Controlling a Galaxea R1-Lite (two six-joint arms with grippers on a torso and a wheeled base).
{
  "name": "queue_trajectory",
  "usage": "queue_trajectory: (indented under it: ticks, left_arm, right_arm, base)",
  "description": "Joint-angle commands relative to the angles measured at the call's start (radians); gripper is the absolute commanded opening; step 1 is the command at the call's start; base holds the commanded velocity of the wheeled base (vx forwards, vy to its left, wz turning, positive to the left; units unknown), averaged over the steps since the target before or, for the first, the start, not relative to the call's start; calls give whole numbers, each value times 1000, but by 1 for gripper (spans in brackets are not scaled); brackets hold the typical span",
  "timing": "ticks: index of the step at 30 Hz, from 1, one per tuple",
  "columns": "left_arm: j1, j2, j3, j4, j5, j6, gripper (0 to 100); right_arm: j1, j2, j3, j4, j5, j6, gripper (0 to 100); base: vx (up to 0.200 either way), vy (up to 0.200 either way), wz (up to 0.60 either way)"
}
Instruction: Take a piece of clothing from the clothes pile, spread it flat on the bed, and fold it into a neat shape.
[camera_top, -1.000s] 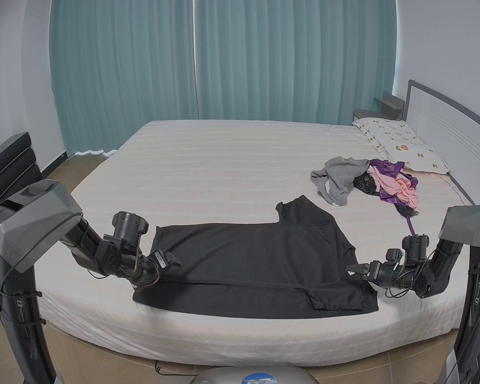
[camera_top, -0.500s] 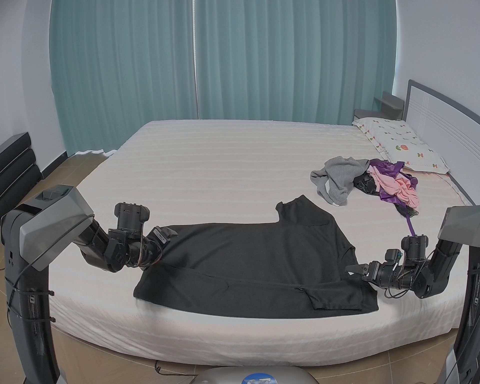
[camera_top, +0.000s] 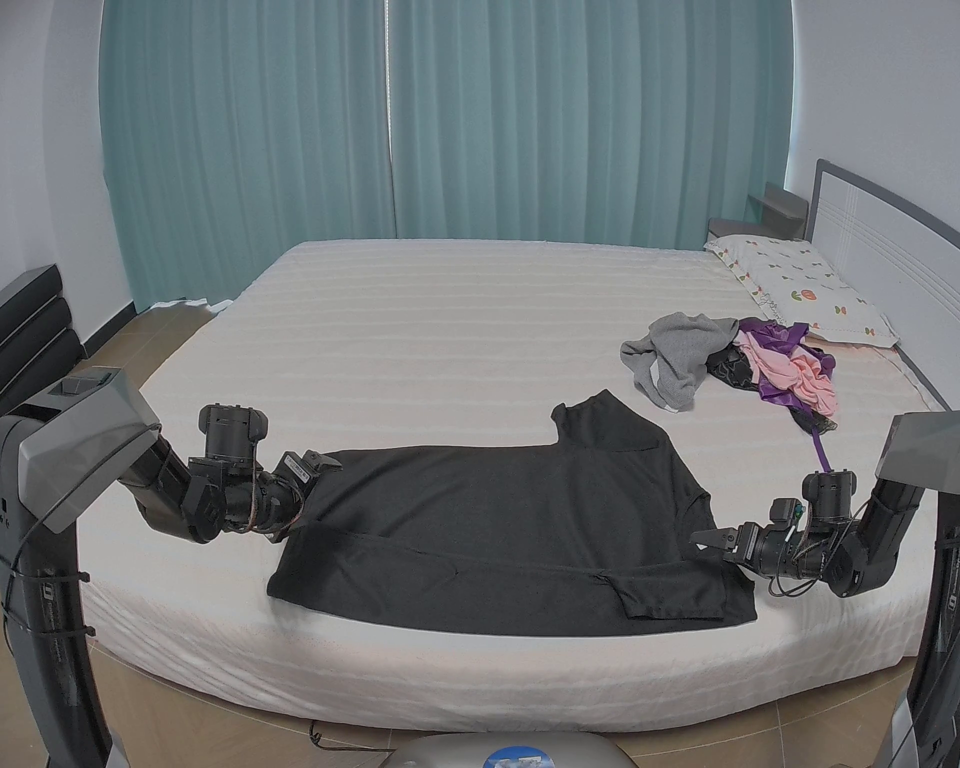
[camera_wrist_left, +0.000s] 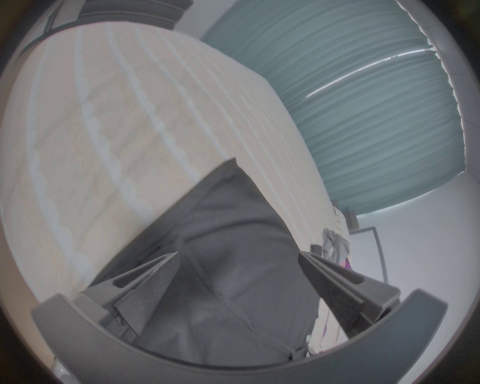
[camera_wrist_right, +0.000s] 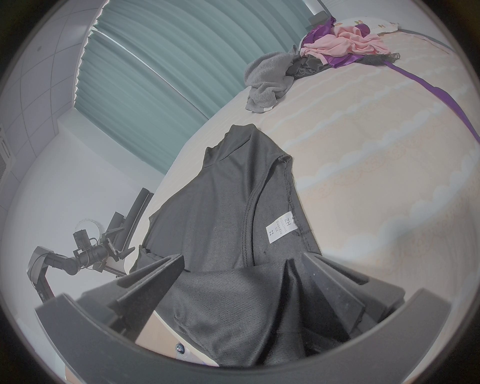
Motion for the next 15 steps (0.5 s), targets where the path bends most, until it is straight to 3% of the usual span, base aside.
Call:
queue_trajectory:
  ticks: [1,6,15]
  left_arm:
    - [28,-59,44,-4,-38,10,100]
    - [51,-63,49,3,-41,15,100]
    - [46,-71,67,6,-46,17,100]
  right_arm:
    - [-1,-4,2,0,2,2,100]
    - [-4,-7,2,0,2,2,100]
    - [-7,-13,6,0,2,2,100]
  base:
    - [0,0,0]
    - [0,0,0]
    - [200,0,0]
